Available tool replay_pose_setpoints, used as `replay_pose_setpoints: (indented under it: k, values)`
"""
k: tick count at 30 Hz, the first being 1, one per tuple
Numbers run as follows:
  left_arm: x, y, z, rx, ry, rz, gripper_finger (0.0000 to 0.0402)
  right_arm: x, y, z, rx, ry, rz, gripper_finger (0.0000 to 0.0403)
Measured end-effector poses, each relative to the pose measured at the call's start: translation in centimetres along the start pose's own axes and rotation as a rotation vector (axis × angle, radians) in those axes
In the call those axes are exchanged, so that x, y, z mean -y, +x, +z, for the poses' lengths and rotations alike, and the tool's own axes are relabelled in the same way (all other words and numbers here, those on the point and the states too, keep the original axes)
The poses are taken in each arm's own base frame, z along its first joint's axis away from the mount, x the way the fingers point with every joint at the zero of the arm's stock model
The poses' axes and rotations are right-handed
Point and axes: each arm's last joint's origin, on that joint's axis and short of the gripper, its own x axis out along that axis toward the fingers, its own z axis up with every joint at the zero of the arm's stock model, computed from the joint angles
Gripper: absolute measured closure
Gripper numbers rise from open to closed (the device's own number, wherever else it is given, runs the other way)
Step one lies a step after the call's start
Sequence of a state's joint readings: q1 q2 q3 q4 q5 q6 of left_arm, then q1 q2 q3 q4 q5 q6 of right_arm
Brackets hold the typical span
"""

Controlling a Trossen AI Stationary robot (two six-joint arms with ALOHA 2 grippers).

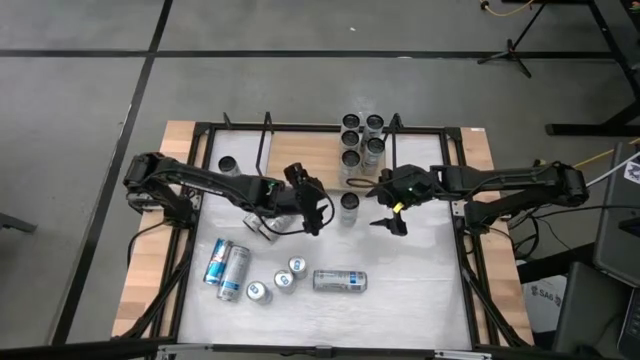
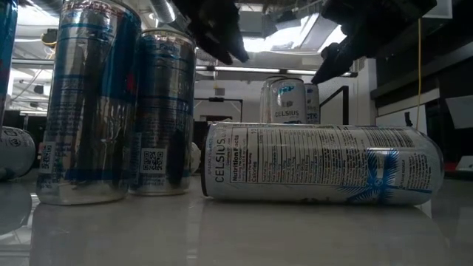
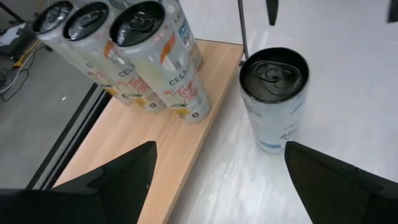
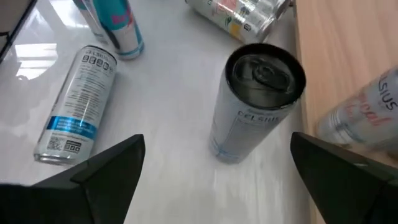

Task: Place canned beverage on shelf
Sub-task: Put the white soda can aligned with the other white soda can on the shelf

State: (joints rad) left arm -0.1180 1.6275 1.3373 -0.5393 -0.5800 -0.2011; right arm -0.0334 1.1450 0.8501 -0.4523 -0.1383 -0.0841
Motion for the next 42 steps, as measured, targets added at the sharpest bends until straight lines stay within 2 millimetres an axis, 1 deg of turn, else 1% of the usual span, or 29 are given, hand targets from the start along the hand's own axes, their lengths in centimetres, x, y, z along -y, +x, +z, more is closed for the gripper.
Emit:
replay_pose_setpoints:
  k: [6,10,16,20,22,26,30,32,37,42]
  values:
    - [-0.7,-2.3,0.5,0.045,-0.016,-0.026,0.0053,0.0,0.0,0.6,0.061,-0.009,-0.004,0.0010]
    - [-1.8,-4.6,0.8,0.076,-0.028,-0.042,0.0053,0.1,-0.1,1.0,0.098,-0.014,-0.006,0.0010]
    - [-4.0,-8.0,0.3,0.065,-0.015,-0.045,0.0053,0.1,-0.1,1.1,0.108,-0.015,-0.006,0.0010]
    - [-4.9,-9.2,-0.4,0.076,-0.014,-0.031,0.0053,0.1,-0.6,1.9,0.132,-0.010,-0.007,0.0010]
    - [-4.9,-9.1,-1.3,0.096,-0.021,-0.031,0.0053,0.1,-1.0,2.6,0.155,0.004,-0.007,0.0010]
    - [-4.5,-7.8,-3.8,0.144,-0.052,-0.069,0.0053,0.0,-2.0,3.9,0.188,0.005,-0.009,0.0010]
    - [-4.1,-6.5,-6.1,0.189,-0.087,-0.127,0.0053,0.0,-2.6,4.6,0.214,0.002,-0.010,0.0010]
    - [-3.9,-6.0,-6.9,0.206,-0.100,-0.166,0.0053,0.0,-2.8,5.0,0.234,0.001,-0.012,0.0010]
    - [-3.8,-5.0,-8.0,0.214,-0.122,-0.203,0.0053,0.0,-2.8,5.5,0.247,0.003,-0.011,0.0010]
    - [-4.2,-4.6,-8.1,0.223,-0.143,-0.189,0.0053,0.1,-2.9,6.7,0.273,0.019,-0.011,0.0010]
